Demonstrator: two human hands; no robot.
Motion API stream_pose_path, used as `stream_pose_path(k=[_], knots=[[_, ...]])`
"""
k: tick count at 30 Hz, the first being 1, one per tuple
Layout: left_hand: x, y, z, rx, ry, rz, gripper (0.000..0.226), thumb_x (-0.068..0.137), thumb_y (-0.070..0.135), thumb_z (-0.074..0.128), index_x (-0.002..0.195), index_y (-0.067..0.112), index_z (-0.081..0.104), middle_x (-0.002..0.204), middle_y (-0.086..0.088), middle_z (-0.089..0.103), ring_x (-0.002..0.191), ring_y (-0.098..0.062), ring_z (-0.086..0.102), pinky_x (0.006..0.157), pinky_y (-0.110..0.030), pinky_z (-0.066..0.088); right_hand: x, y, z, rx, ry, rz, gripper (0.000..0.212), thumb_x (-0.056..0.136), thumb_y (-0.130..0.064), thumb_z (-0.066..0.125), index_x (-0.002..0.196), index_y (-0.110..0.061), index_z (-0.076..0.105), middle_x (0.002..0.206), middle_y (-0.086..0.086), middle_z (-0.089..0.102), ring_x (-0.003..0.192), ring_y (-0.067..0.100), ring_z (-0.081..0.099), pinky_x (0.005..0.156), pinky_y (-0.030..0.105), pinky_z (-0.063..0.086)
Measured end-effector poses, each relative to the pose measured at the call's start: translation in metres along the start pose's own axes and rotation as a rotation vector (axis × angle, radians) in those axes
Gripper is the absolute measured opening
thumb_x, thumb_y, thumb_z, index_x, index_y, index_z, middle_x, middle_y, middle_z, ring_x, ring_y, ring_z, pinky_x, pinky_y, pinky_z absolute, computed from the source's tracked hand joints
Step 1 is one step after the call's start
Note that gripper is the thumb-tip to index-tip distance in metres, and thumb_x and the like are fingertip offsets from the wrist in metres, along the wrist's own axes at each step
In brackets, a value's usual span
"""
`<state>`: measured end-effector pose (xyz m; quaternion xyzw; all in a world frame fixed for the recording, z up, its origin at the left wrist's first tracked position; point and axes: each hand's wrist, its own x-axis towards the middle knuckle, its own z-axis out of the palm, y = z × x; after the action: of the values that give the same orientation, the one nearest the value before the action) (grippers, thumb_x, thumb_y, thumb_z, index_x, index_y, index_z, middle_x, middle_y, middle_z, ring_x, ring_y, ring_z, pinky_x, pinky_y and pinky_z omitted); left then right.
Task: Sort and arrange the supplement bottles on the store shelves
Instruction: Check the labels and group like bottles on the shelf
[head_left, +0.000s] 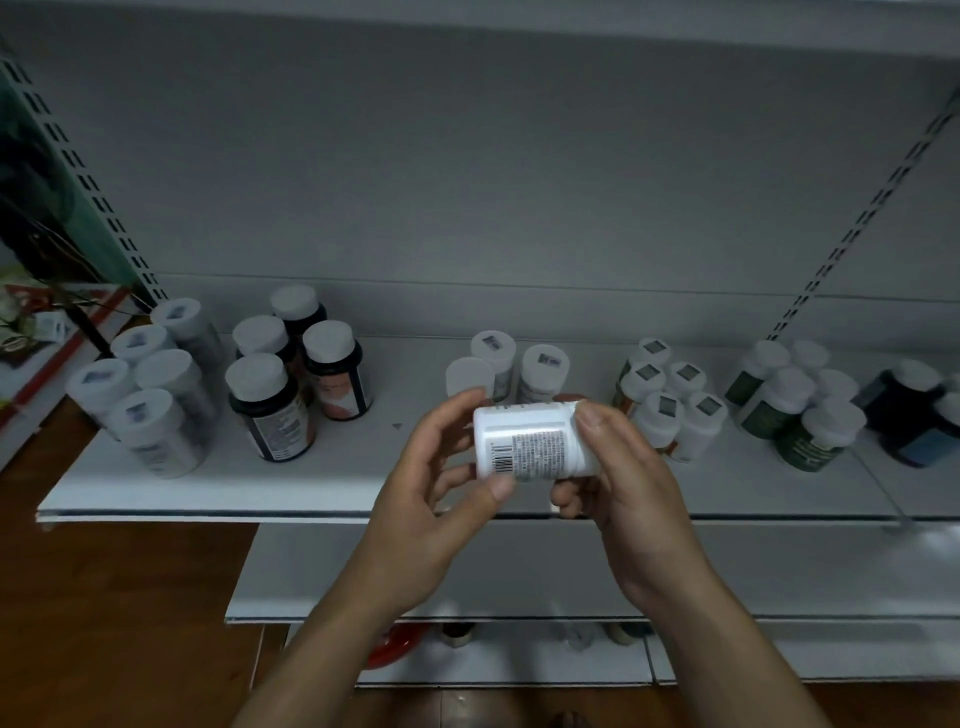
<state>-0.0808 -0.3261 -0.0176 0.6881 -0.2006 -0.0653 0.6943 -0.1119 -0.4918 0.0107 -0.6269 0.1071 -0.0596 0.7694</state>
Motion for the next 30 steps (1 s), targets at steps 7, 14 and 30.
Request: stream_pose_path(k=[7,14,30], knots=[[0.006,0.010,0.008,0.031,0.114,-0.079,0.038,0.086,0.052,0.066,0.118,0.032,0.060,0.110,0.018,0.069,0.100,-0.002,0.065,0.079,-0.022,0.054,0.002,0.000,-0.005,-0.032,-0.056,-0.038,0.034,0.084,-0.040,0.058,0.113,-0.024,0.063,0.081,-0.001,0.070,0.058,0.014,0.060,0.053,0.023,0.049],[0.006,0.009,0.009,-0.032,0.075,-0.035,0.042,0.083,0.027,0.072,0.122,0.022,0.059,0.112,0.012,0.069,0.103,-0.006,0.065,0.079,-0.022,0.055,0.009,0.002,-0.006,0.024,-0.066,-0.003,0.036,0.083,-0.043,0.057,0.113,-0.024,0.064,0.078,-0.001,0.068,0.057,0.012,0.059,0.053,0.024,0.048],[0.014,0.011,0.009,-0.030,0.074,-0.229,0.039,0.092,0.052,0.052,0.113,0.022,0.066,0.101,0.004,0.074,0.093,-0.013,0.070,0.079,-0.024,0.056,0.020,0.004,-0.004,0.010,-0.101,-0.033,0.038,0.080,-0.045,0.064,0.111,-0.022,0.066,0.076,0.000,0.067,0.056,0.012,0.055,0.054,0.024,0.047]])
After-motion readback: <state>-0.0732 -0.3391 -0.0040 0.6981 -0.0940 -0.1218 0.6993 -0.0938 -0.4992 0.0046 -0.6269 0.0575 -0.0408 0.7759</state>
